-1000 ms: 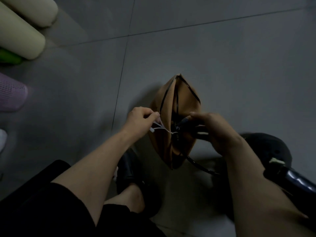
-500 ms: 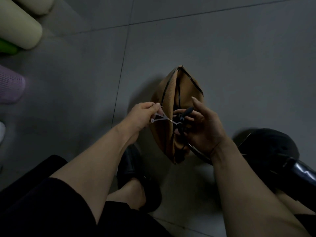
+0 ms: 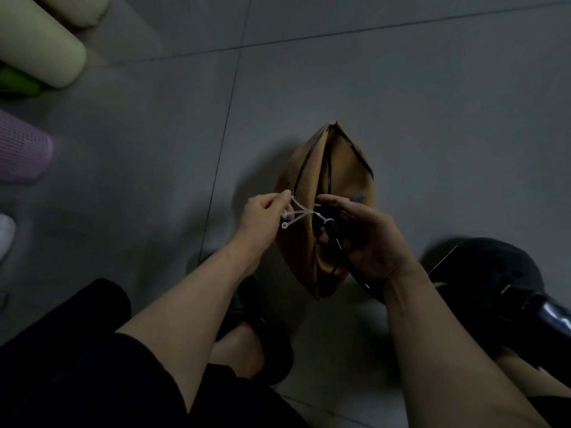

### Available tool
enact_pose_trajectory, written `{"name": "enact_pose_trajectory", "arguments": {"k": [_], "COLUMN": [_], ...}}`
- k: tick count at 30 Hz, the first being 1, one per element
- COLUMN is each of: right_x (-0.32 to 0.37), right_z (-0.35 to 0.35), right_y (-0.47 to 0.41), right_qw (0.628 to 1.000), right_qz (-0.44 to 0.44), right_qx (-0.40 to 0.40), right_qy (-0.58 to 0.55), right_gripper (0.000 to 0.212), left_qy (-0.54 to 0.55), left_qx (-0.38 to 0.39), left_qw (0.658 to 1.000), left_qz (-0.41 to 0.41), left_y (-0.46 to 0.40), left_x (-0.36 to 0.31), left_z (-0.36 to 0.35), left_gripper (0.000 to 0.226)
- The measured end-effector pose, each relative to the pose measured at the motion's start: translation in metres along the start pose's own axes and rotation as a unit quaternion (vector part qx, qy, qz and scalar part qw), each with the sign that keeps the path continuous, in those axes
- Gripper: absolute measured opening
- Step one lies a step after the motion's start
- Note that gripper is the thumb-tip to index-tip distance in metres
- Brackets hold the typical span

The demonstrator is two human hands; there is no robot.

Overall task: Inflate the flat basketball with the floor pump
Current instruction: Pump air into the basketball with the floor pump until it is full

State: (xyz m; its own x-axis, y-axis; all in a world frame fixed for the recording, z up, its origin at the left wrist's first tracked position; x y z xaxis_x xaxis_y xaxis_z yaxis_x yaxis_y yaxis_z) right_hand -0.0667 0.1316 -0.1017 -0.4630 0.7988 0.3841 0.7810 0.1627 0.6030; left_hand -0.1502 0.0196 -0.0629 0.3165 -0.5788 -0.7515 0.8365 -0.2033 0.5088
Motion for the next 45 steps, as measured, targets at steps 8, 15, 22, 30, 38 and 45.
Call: {"name": "enact_pose_trajectory", "arguments": {"k": [8, 15, 22, 30, 38, 45], "right_x": [0.003, -0.001, -0.003, -0.015, 0.001, 0.014], "right_z": [-0.003, -0.006, -0.013, -0.022, -0.012, -0.025], "right_y": [-0.001, -0.003, -0.002, -0.003, -0.011, -0.002], "right_qw": [0.999, 0.999, 0.997, 0.996, 0.971, 0.943], "right_qz": [0.0, -0.023, -0.032, -0.019, 0.074, 0.17], "right_qx": [0.033, 0.028, 0.045, 0.038, -0.097, -0.113], "right_qy": [-0.036, 0.018, 0.058, 0.074, 0.207, 0.265], "right_gripper": [0.059, 0.082, 0.073, 0.032, 0.026, 0.008], "left_qy": [-0.007, -0.152, -0.303, -0.326, -0.247, -0.272], "left_qx": [-0.002, -0.019, -0.089, -0.136, -0.09, -0.141], "left_qw": [1.0, 0.988, 0.948, 0.933, 0.963, 0.951], "left_qz": [0.027, -0.029, -0.049, -0.064, -0.067, -0.048], "left_y": [-0.005, -0.008, 0.001, 0.019, 0.021, 0.03], "left_x": [-0.004, -0.008, -0.018, -0.019, -0.018, -0.019], "left_z": [-0.003, -0.001, 0.004, 0.015, 0.005, 0.009], "left_gripper": [0.032, 0.032, 0.037, 0.04, 0.033, 0.027]}}
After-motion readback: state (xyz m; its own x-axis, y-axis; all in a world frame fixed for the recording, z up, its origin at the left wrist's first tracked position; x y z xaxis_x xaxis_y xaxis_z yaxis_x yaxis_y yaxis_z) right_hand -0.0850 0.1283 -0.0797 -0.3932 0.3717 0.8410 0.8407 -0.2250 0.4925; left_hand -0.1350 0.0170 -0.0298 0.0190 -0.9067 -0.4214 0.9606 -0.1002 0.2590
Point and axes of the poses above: each hand's wrist, its own y-axis away from the middle knuckle, its own z-axis out of the back of the hand, x = y × z, the point moved 10 cm from there along -y, towards the middle knuckle
